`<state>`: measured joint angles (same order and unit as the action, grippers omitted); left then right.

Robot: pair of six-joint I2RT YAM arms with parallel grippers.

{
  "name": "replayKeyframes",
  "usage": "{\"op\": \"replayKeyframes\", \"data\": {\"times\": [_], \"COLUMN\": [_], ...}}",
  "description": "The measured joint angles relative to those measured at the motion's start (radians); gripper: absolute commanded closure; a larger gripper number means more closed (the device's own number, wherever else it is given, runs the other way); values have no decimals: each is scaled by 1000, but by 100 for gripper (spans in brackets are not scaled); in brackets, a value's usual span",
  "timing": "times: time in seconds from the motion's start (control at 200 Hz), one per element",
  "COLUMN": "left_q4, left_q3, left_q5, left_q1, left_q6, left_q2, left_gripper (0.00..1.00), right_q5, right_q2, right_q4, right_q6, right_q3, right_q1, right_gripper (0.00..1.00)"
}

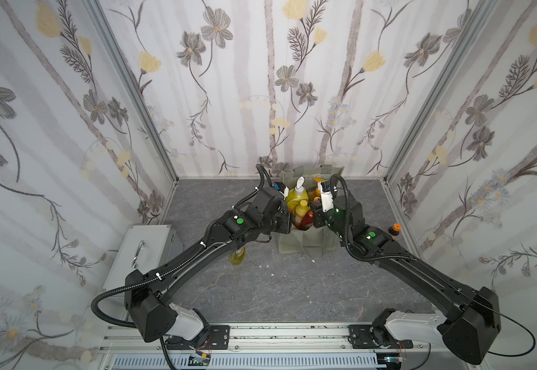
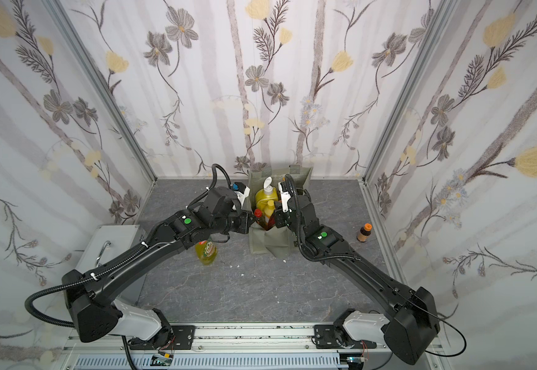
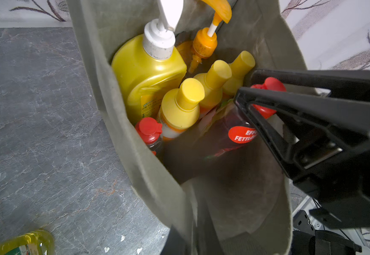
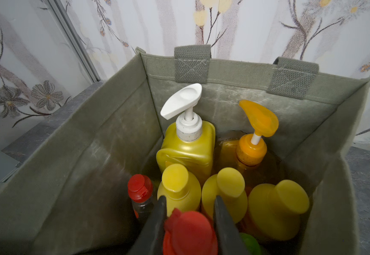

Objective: Pack dish soap into the shopping bag
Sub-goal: Place the bottle of dish soap in the shopping bag.

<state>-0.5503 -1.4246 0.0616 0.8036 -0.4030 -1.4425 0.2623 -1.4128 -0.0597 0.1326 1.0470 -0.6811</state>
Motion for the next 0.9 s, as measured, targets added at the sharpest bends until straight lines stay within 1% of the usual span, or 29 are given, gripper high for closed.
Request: {"op": "replayKeyframes", "data": {"times": [0.04,0.13,0.185,0.29,0.4,0.545,0.734,0.899], "left_q4": [0,0,0,0,3,15,40,81], "left_q3": [0,0,0,-1,-4,-5,-3,18], "left_q5": [6,16,21,21,21,50,70,91], "left_q1": [-3,-6,-6,-7,-8,-7,-8,-4], "left_q6": [0,0,0,0,0,0,0,-2], "left_q2": [0,-2,-3,-4,-9,-24,-35,-42], "left_gripper": [100,100,100,100,100,100,100,100], "right_q5": [0,0,-1,-6,-22,-42,-90,-108], "right_q2": [-2,-11,-13,-11,11,54,90,86], "right_q4": [-2,-12,-21,-71,-126,-163,-279,-364], "right_q6": [6,15,20,24,31,31,39,57], "right_q3": [-5,-8,-5,24,69,136,153,122], "right_q1": [1,3,3,3,5,4,4,2], "right_gripper": [97,81,74,67,62,54,52,55]}}
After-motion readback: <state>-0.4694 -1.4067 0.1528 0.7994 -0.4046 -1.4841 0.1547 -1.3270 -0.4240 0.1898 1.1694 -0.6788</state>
